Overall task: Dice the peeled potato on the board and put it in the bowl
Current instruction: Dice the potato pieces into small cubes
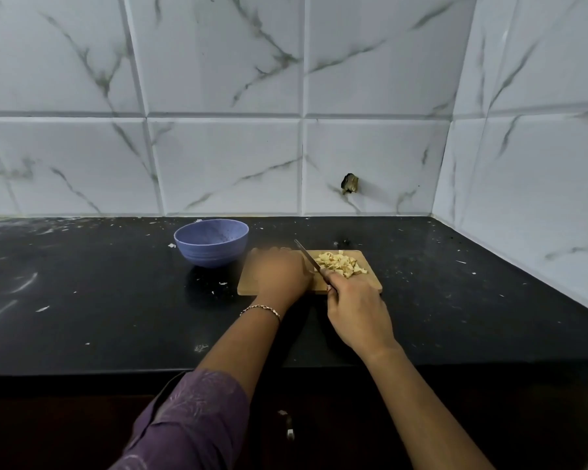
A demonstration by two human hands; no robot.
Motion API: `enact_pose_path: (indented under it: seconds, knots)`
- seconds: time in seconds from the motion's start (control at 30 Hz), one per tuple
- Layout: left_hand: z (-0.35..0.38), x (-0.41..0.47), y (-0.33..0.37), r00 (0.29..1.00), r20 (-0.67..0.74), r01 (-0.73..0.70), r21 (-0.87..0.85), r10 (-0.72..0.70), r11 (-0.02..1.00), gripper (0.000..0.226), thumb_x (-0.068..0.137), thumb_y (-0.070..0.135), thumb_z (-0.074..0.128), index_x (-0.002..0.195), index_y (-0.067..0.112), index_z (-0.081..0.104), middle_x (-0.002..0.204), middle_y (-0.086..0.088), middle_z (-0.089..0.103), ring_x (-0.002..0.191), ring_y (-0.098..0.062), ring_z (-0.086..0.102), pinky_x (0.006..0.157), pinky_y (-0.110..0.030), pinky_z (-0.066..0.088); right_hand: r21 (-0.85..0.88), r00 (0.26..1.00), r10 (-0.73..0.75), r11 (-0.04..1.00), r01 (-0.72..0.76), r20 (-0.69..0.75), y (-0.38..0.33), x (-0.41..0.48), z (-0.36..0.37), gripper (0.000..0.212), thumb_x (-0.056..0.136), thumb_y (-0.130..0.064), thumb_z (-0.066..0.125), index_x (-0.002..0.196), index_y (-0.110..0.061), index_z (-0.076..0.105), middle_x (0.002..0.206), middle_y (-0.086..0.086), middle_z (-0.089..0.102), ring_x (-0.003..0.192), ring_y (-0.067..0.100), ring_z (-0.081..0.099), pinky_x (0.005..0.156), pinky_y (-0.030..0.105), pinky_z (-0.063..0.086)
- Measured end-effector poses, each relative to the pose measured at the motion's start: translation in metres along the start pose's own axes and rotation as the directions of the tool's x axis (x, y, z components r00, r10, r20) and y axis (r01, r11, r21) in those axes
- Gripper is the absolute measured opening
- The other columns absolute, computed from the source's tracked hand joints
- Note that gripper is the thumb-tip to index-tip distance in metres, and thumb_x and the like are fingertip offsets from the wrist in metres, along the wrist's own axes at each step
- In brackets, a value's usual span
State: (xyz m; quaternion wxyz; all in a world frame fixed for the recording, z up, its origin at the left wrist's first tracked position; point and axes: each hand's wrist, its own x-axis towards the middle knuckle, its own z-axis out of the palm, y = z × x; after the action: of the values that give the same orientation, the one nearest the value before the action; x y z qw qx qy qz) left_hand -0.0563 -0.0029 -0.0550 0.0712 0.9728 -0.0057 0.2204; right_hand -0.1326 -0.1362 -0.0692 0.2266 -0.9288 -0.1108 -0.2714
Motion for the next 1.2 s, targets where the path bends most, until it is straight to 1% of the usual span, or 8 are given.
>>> enact_pose_path:
  seconds: [0.07,0.17,0.27,0.47,0.63,0.87,1.1,1.2]
  knots:
    - [0.000,-0.004,-0.003,1.000,-0.001,0.013,-0.032,-0.013,0.999,0.026,0.092,0.035,0.050,0.090,0.021,0.071,0.107,-0.001,0.066,0.111,-0.022,0.052,0.101,-0.050,0.022,-0.017,1.000,0.001,1.000,0.000,0.011,-0.001,-0.001,0.000,0.041,0.101,-0.024,0.050,0.142,-0.033,0.052,0.084,-0.011,0.049,0.074,0.006,0.048,0.066,0.023,0.047]
    - [0.000,-0.014,-0.010,0.998,-0.041,0.046,-0.008,-0.046,0.999,0.026,0.094,0.035,0.049,0.098,0.023,0.071,0.112,0.001,0.064,0.116,-0.022,0.048,0.100,-0.049,0.024,-0.063,1.000,0.003,0.998,-0.002,0.019,-0.002,-0.002,0.001,0.039,0.101,-0.026,0.049,0.140,-0.032,0.054,0.091,-0.008,0.065,0.079,0.008,0.059,0.066,0.024,0.049]
    - [0.000,-0.019,-0.017,0.998,-0.023,0.057,0.002,-0.057,0.998,0.029,0.094,0.035,0.048,0.110,0.026,0.070,0.120,0.002,0.061,0.122,-0.022,0.043,0.103,-0.050,0.025,-0.089,1.000,0.002,0.996,-0.001,0.013,-0.004,-0.003,0.002,0.038,0.101,-0.027,0.049,0.138,-0.032,0.055,0.093,-0.007,0.067,0.080,0.008,0.061,0.064,0.023,0.047]
    - [-0.003,-0.027,-0.010,0.995,0.052,-0.078,-0.108,0.084,0.991,0.036,0.097,0.031,0.042,0.127,0.027,0.062,0.128,0.003,0.060,0.133,-0.018,0.036,0.111,-0.056,0.011,-0.116,1.000,0.000,0.993,-0.002,-0.014,-0.005,-0.007,0.002,0.038,0.101,-0.029,0.048,0.138,-0.034,0.055,0.097,-0.009,0.068,0.081,0.007,0.063,0.063,0.022,0.046]
    - [0.000,-0.026,-0.012,0.989,0.104,-0.086,-0.136,0.100,0.987,0.037,0.098,0.032,0.040,0.129,0.025,0.057,0.128,0.000,0.061,0.135,-0.016,0.037,0.115,-0.058,0.005,-0.138,1.000,0.001,0.990,-0.004,-0.024,-0.005,-0.007,0.004,0.038,0.101,-0.029,0.048,0.137,-0.033,0.055,0.099,-0.008,0.070,0.085,0.009,0.065,0.066,0.023,0.047]
    - [-0.004,-0.030,-0.008,0.984,0.102,-0.138,-0.056,0.144,0.989,0.038,0.098,0.034,0.037,0.123,0.024,0.065,0.124,-0.001,0.063,0.130,-0.019,0.040,0.114,-0.057,0.007,-0.147,0.999,0.022,0.989,-0.028,-0.045,-0.005,-0.006,0.004,0.040,0.101,-0.028,0.047,0.141,-0.032,0.052,0.098,-0.006,0.070,0.084,0.011,0.066,0.068,0.026,0.054]
    - [-0.003,-0.031,-0.006,0.984,0.097,-0.148,-0.051,0.152,0.988,0.039,0.097,0.035,0.037,0.116,0.024,0.070,0.123,0.002,0.064,0.129,-0.018,0.039,0.115,-0.056,0.009,-0.121,0.999,0.014,0.992,-0.019,-0.037,-0.003,-0.007,0.003,0.038,0.101,-0.028,0.048,0.138,-0.030,0.055,0.101,-0.007,0.070,0.085,0.008,0.065,0.062,0.018,0.041]
    - [-0.003,-0.031,-0.006,0.983,0.094,-0.154,-0.039,0.157,0.987,0.039,0.097,0.035,0.037,0.115,0.024,0.070,0.123,0.002,0.064,0.127,-0.018,0.040,0.114,-0.056,0.011,-0.101,1.000,0.018,0.995,-0.020,-0.015,-0.003,-0.007,0.004,0.037,0.101,-0.028,0.048,0.138,-0.029,0.055,0.103,-0.007,0.069,0.086,0.007,0.064,0.064,0.018,0.042]
